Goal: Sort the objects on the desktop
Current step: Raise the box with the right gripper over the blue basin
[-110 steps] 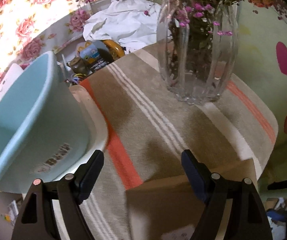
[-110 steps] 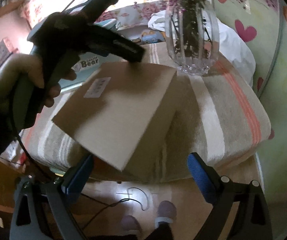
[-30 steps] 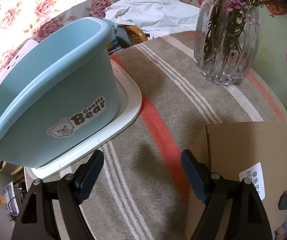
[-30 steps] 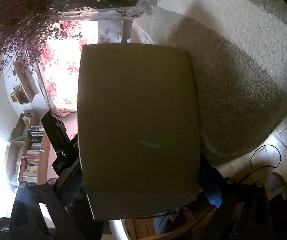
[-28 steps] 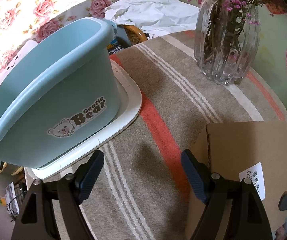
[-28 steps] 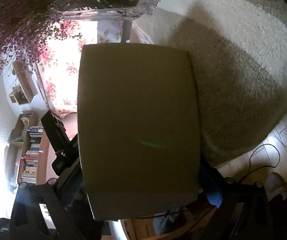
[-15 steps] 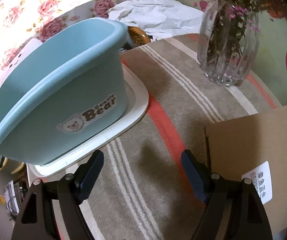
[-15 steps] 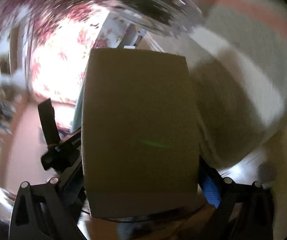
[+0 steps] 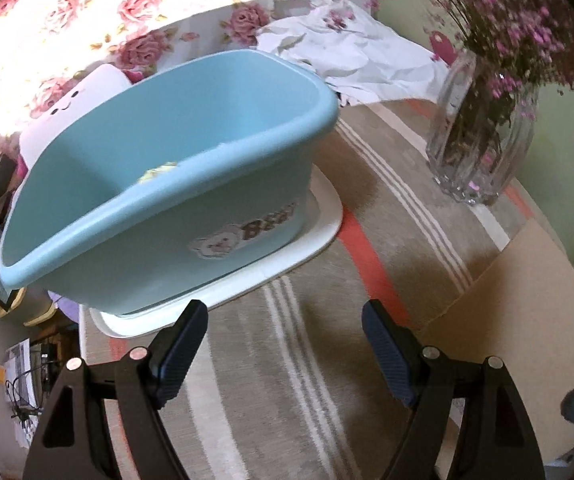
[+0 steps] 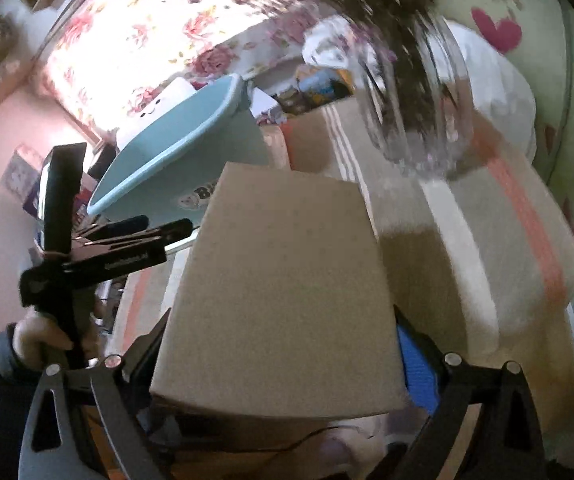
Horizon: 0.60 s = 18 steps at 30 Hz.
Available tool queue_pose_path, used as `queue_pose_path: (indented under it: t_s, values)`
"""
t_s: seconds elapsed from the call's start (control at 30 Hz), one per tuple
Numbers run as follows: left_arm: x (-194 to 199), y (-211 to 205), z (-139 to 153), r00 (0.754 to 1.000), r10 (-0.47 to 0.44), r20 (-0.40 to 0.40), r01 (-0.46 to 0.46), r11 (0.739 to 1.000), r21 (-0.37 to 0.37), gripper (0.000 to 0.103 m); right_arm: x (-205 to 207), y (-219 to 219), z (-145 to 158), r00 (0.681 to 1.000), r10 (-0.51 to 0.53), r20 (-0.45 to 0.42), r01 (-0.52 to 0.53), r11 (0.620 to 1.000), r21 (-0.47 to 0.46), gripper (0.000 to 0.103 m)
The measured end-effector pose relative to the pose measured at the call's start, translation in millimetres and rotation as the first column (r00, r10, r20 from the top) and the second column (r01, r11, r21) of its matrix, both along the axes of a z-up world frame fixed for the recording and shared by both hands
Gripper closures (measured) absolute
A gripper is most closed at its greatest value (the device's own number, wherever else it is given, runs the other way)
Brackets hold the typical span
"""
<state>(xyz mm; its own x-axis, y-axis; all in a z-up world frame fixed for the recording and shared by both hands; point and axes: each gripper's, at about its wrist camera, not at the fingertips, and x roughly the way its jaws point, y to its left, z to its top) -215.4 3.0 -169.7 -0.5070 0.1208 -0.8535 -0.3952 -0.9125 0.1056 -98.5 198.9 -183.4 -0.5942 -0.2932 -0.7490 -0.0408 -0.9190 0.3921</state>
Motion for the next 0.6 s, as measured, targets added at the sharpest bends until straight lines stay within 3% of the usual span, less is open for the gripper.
queue_pose_path:
  t_s: [0.3,0.6]
  values:
    - [-1.0,-34.9,22.0,0.998,0.061,-0.032,-0.060,0.998,0.028,0.021,-3.1,-32.1,44.7,0.997,0.052,-0.053,-0.045,0.989,0.138,0.005]
    - [5.7,-68.2,41.2,0.990,0.129,-0.061,-0.126,0.990,0.057,0.020,-4.9,-51.5,71.2,0.991,0.102,-0.083,-0.085,0.977,0.195,0.005]
